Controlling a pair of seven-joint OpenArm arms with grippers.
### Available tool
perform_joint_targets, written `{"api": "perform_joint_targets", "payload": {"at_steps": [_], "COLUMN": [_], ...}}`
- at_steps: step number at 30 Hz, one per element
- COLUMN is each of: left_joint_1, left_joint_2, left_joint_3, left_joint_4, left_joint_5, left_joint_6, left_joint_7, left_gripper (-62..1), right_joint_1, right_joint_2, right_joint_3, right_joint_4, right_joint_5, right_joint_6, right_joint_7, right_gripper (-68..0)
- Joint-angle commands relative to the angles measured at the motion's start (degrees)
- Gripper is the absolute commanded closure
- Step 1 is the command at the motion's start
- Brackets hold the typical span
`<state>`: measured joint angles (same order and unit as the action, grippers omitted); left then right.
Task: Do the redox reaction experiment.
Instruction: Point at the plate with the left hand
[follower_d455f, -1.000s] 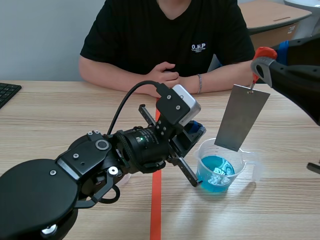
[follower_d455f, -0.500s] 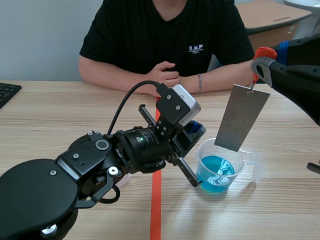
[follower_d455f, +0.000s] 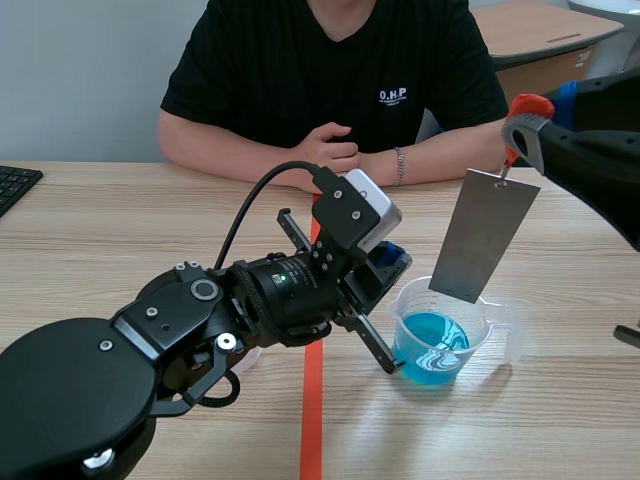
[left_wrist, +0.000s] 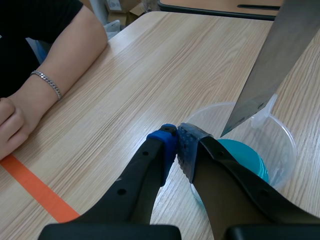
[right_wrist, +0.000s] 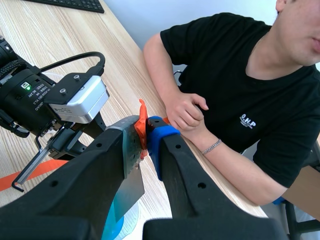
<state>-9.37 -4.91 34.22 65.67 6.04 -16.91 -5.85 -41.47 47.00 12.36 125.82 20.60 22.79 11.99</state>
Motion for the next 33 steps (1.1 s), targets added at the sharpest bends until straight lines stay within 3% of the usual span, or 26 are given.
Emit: {"api": "perform_joint_targets", "payload": {"at_steps": [1, 10, 16, 19, 26, 33], "left_joint_1": [-0.5, -0.1, 1.4, 3.8, 12.3, 23.9], "left_joint_2": [0.9, -1.9, -6.7, -10.0, -20.5, -29.4], "left_joint_3": [0.0, -0.2, -0.6, -1.5, -5.9, -14.2], "left_joint_4": [0.9, 1.4, 5.7, 9.0, 19.0, 26.4], "left_joint_5": [-0.2, -1.1, -4.8, -5.7, -12.3, -18.6], "left_joint_6": [0.1, 0.0, 0.0, 0.0, 0.0, 0.1], "left_joint_7": [-0.7, -0.8, -0.8, -0.8, -0.8, -1.1], "left_gripper": [-4.0, -4.0, -4.0, -4.0, -4.0, -4.0], "right_joint_1": [0.7, 0.7, 0.7, 0.7, 0.7, 0.7], "right_joint_2": [0.1, 0.1, 0.1, 0.1, 0.1, 0.1], "right_joint_3": [0.5, 0.5, 0.5, 0.5, 0.5, 0.5], "right_joint_4": [0.5, 0.5, 0.5, 0.5, 0.5, 0.1], "right_joint_5": [0.7, 0.7, 0.7, 0.7, 0.7, 0.7], "right_joint_6": [-0.4, -0.4, -0.4, -0.4, -0.2, 0.3], "right_joint_7": [1.1, 1.1, 1.1, 1.1, 1.5, 2.6], "right_gripper": [-1.5, -1.5, -1.5, -1.5, -1.5, -1.5]}}
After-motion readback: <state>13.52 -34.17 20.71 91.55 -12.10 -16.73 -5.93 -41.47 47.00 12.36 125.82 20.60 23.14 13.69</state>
